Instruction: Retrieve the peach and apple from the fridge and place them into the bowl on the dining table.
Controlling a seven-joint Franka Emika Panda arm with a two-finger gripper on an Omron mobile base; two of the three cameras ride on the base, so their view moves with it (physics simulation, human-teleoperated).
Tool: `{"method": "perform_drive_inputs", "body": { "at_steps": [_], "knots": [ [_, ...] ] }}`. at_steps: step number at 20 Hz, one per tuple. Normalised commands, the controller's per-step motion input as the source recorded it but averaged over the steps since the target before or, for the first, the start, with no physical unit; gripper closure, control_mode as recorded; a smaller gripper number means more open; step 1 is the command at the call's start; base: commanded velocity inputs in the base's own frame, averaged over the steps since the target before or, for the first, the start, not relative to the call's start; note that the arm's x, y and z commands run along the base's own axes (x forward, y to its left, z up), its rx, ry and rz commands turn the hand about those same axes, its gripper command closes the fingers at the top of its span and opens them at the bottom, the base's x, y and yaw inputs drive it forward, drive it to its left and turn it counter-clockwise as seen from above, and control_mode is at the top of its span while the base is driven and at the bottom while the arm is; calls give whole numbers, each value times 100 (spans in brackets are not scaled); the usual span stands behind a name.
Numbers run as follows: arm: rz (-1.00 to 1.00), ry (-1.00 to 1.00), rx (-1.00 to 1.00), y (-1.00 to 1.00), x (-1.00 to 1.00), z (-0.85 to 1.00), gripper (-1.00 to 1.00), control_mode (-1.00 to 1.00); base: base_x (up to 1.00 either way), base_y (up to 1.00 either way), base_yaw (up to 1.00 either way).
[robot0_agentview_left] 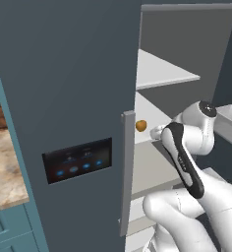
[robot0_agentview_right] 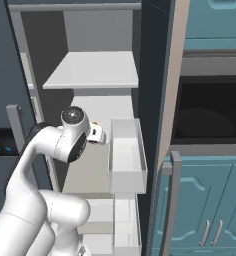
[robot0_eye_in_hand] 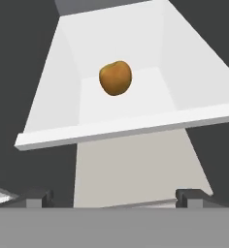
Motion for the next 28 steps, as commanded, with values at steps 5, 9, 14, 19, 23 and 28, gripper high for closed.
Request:
{"method": "perform_drive_inputs", "body": {
  "at_steps": [5,9,14,19,23,28],
  "knots": [
    [3,0,0,0,49,-25,-100,-100,0,0,0],
    [1,0,0,0,41,-16,-100,-100,0,0,0],
    [2,0,0,0,44,-9,-100,-100,0,0,0],
    [2,0,0,0,42,-11,-100,-100,0,0,0],
    [4,0,0,0,35,-10,-100,-100,0,0,0],
    [4,0,0,0,34,-9,-100,-100,0,0,0]
  ]
}}
